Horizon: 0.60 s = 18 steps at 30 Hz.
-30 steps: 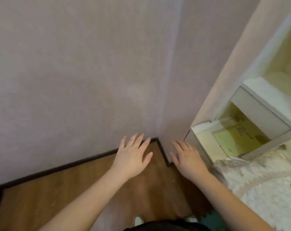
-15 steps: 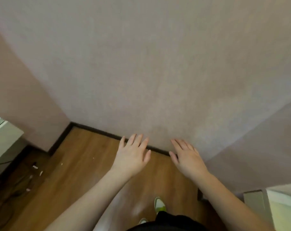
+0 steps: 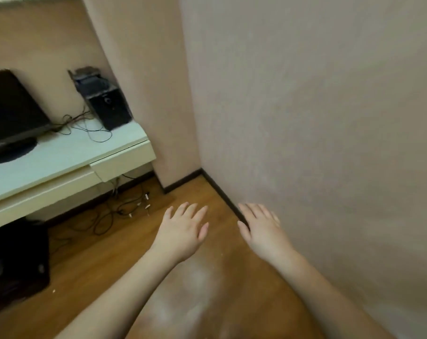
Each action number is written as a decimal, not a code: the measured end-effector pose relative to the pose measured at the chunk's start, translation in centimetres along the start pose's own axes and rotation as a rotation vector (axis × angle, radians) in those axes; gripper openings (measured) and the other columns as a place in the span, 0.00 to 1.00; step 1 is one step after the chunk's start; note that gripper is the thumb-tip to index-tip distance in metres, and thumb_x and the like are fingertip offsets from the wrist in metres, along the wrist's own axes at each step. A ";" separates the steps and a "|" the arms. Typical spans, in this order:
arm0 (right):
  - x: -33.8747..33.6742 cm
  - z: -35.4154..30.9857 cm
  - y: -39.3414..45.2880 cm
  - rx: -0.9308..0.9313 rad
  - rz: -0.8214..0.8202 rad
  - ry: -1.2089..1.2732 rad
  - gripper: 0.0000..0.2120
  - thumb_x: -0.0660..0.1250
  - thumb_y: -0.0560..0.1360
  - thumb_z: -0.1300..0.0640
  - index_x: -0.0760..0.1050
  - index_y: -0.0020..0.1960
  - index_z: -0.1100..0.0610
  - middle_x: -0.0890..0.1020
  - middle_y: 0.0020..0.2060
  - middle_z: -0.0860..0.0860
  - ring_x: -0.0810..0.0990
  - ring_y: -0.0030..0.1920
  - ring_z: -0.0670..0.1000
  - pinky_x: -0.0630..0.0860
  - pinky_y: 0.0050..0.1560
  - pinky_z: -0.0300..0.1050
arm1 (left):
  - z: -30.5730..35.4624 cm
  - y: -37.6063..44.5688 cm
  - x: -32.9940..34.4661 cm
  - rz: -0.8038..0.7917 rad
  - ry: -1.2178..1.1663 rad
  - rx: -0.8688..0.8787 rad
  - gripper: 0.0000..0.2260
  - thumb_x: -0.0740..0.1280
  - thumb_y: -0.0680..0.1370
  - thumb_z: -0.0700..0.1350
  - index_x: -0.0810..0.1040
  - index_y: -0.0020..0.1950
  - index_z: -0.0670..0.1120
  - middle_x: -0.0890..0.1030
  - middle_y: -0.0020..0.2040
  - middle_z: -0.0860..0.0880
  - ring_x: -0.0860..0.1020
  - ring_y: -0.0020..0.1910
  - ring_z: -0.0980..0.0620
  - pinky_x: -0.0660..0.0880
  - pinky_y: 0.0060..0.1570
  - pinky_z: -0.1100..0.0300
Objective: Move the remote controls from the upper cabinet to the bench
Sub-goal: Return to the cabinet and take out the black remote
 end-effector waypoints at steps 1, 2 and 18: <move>0.0 -1.0 0.9 -0.045 -0.006 -0.001 0.28 0.47 0.78 0.43 0.62 0.74 0.51 0.69 0.72 0.50 0.65 0.72 0.54 0.61 0.71 0.51 | -1.1 -0.5 -0.4 0.003 -0.004 -0.042 0.25 0.47 0.81 0.61 0.55 0.77 0.57 0.61 0.78 0.51 0.54 0.78 0.49 0.49 0.75 0.45; 0.0 -2.0 1.7 -0.088 -0.018 -0.005 0.27 0.47 0.79 0.43 0.60 0.75 0.50 0.67 0.73 0.49 0.63 0.73 0.53 0.58 0.72 0.50 | -2.4 -1.0 -0.8 0.011 -0.004 -0.082 0.25 0.47 0.81 0.61 0.56 0.77 0.57 0.61 0.78 0.51 0.54 0.78 0.49 0.49 0.75 0.45; -1.3 -28.0 13.2 -0.517 -0.002 -0.098 0.24 0.51 0.80 0.45 0.60 0.75 0.50 0.70 0.70 0.50 0.66 0.71 0.53 0.62 0.70 0.50 | -23.9 -7.0 -5.9 0.195 -0.041 -0.391 0.24 0.48 0.81 0.59 0.59 0.77 0.56 0.60 0.78 0.51 0.55 0.77 0.50 0.53 0.74 0.47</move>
Point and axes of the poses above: each hand's wrist, its own y-axis towards the middle knuckle, its own x-axis out of the palm, z = x × y, the point moved 6 cm from there along y, towards the middle knuckle
